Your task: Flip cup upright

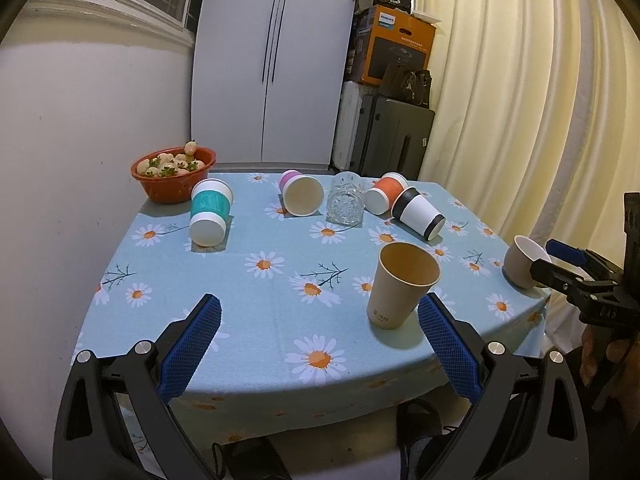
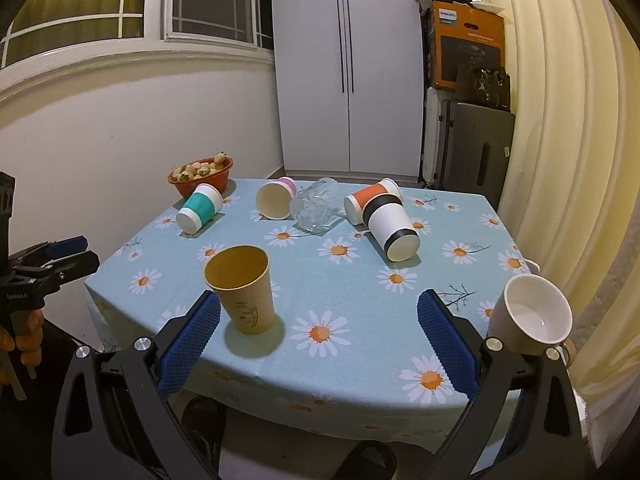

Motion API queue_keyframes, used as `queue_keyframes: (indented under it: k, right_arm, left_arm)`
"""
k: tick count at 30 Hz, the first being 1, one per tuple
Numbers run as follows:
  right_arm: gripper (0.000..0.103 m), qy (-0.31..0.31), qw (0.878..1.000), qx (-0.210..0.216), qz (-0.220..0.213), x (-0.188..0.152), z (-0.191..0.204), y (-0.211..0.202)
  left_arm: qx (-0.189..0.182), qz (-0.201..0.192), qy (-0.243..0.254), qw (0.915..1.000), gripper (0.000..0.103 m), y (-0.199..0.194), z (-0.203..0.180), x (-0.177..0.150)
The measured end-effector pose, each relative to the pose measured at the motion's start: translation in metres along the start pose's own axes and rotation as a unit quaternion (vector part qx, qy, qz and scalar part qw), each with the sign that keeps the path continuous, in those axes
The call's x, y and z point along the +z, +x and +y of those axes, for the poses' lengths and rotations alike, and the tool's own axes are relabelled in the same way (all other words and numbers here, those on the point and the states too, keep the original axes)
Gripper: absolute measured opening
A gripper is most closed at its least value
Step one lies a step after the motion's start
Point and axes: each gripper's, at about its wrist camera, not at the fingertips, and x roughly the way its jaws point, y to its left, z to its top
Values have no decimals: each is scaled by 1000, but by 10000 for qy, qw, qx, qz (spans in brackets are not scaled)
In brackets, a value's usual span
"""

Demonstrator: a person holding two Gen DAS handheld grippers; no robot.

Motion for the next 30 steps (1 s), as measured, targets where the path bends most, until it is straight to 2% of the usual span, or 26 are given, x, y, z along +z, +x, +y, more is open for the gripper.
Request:
queue_keyframes:
  k: [30]
  right_arm:
    - [98, -37, 10000, -3, 65, -3, 2, 5]
  left_arm:
    - [-24, 110, 38, 9999, 96, 6, -6, -3]
